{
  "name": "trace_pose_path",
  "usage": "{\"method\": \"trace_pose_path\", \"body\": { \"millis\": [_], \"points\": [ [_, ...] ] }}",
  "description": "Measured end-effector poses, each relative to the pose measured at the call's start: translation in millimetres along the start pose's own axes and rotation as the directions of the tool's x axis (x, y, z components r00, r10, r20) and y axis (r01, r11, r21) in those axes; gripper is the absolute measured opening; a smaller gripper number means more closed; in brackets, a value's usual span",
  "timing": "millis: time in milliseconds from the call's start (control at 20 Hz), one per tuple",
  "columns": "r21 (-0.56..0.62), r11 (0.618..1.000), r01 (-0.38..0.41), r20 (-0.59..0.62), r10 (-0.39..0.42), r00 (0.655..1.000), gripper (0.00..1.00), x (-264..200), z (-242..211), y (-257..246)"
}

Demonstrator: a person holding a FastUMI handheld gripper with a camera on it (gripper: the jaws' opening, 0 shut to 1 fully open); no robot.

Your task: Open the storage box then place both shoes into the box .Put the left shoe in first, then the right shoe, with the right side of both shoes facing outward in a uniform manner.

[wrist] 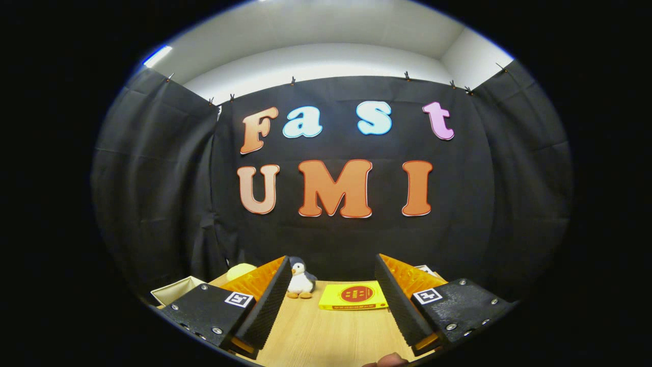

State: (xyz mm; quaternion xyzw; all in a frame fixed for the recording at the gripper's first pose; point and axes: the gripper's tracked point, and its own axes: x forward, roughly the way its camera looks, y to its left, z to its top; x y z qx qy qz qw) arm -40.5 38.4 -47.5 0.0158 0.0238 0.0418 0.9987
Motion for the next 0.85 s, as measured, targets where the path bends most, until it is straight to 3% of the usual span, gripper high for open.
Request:
{"method": "trace_pose_path", "body": {
  "millis": [250, 850],
  "points": [
    [-0.01, 1.0, -0.005, 0.12, 0.007, 0.993, 0.98, 1, 28, -15],
    [-0.005, 0.999, -0.033, 0.108, 0.033, 0.994, 0.98, 3, 31, -11]
  ]
}}
